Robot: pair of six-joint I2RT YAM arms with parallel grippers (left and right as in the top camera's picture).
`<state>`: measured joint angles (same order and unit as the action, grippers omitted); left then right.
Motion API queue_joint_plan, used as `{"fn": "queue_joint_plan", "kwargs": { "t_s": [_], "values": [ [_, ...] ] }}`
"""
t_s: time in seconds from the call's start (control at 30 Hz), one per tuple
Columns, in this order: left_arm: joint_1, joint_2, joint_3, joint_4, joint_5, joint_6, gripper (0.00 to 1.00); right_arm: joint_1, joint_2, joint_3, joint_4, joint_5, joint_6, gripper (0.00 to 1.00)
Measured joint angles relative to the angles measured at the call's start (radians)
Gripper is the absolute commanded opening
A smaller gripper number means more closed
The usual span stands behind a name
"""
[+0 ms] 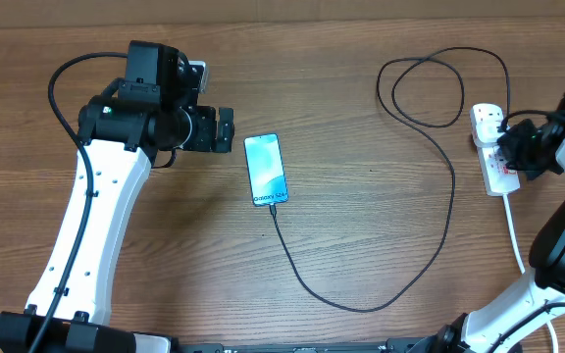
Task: Plug charger to phone and switch on socket
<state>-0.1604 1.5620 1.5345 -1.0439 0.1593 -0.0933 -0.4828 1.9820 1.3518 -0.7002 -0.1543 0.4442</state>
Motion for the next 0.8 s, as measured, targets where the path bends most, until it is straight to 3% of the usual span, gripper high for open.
{"fn": "queue_joint_plan", "kwargs": {
  "t_s": [0.23,0.43,0.6,0.8],
  "values": [
    [0.000,0.000,0.000,0.000,0.000,0.000,1.00,-0.013,-0.072,0.011,-0.192,0.147,0.124,0.04],
    [0.000,0.000,0.000,0.000,0.000,0.000,1.00,-0.025,-0.350,0.013,-0.228,0.195,0.154,0.04],
    [0.000,0.000,0.000,0.000,0.000,0.000,1.00,0.048,-0.627,0.027,-0.235,0.119,0.098,0.03],
    [0.000,0.000,0.000,0.000,0.000,0.000,1.00,0.246,-0.833,0.029,-0.243,-0.085,0.029,0.04]
  ]
}}
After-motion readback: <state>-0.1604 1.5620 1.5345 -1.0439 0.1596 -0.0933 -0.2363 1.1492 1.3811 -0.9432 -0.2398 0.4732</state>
